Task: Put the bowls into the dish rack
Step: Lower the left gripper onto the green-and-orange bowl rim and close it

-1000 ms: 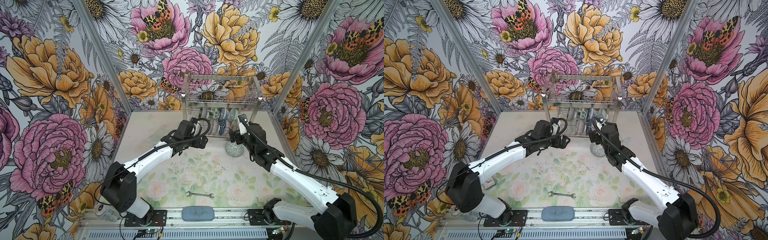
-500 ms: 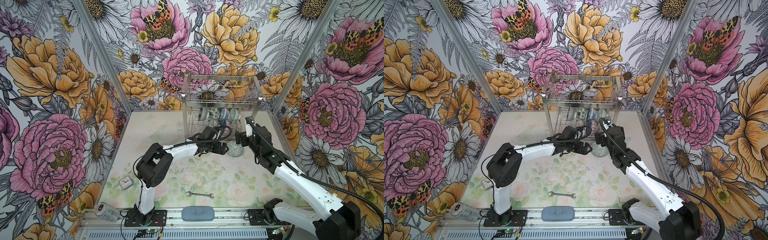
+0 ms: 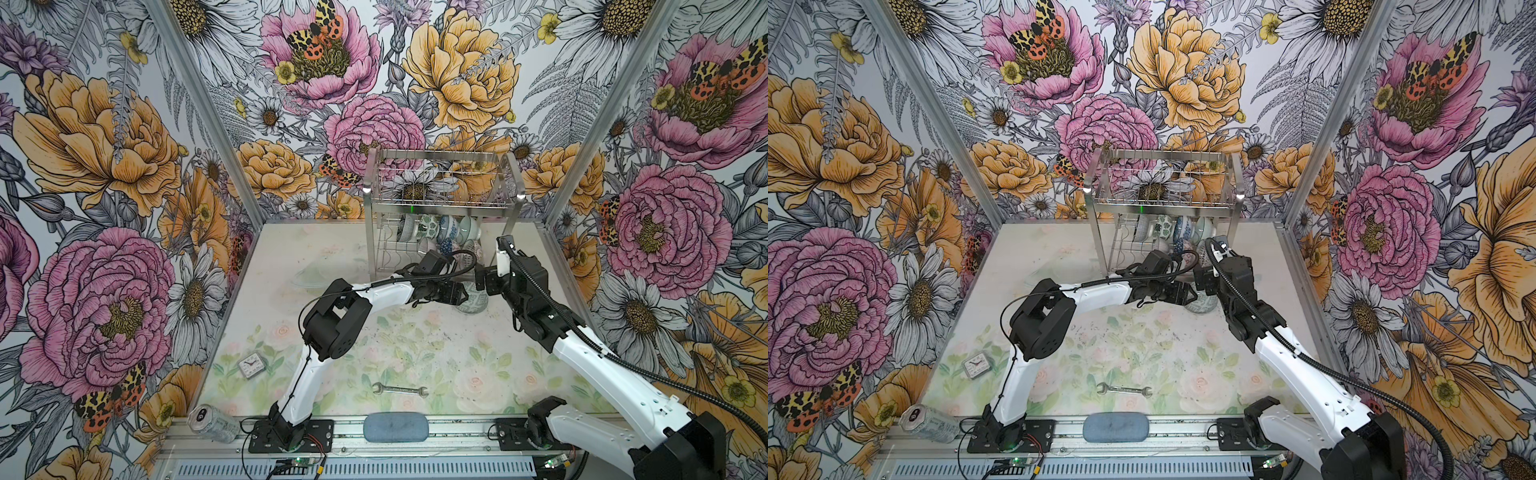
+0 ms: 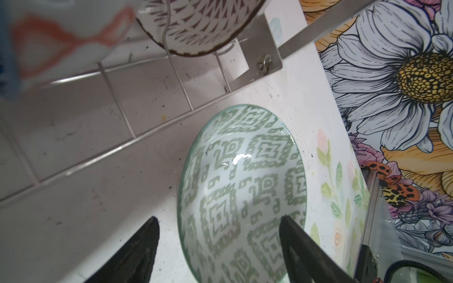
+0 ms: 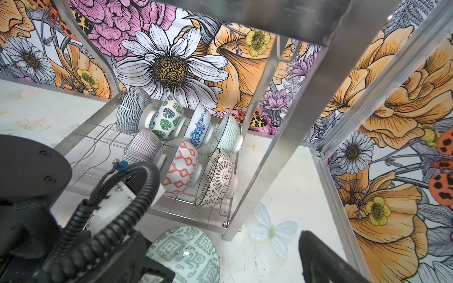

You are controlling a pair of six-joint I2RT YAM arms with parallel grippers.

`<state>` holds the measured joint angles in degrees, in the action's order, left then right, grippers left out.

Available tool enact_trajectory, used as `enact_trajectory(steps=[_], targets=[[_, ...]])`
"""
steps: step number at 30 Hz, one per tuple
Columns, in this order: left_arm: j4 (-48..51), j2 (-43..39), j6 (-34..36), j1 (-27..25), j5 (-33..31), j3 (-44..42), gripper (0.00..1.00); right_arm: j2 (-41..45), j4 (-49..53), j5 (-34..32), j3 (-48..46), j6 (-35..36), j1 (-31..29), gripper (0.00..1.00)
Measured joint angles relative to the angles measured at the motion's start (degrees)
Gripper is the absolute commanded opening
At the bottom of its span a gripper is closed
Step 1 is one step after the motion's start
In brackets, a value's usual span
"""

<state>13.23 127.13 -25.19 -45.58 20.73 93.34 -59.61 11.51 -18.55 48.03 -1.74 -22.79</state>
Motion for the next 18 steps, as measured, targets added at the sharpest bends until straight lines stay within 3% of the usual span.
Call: enact_trajectory(steps=[18], targets=[[4.15,2.08,0.79,-0.11,-0.44,1.97,0.23,-0.02,0.04,0.92,0.0,-0.02,0.74,0.98]])
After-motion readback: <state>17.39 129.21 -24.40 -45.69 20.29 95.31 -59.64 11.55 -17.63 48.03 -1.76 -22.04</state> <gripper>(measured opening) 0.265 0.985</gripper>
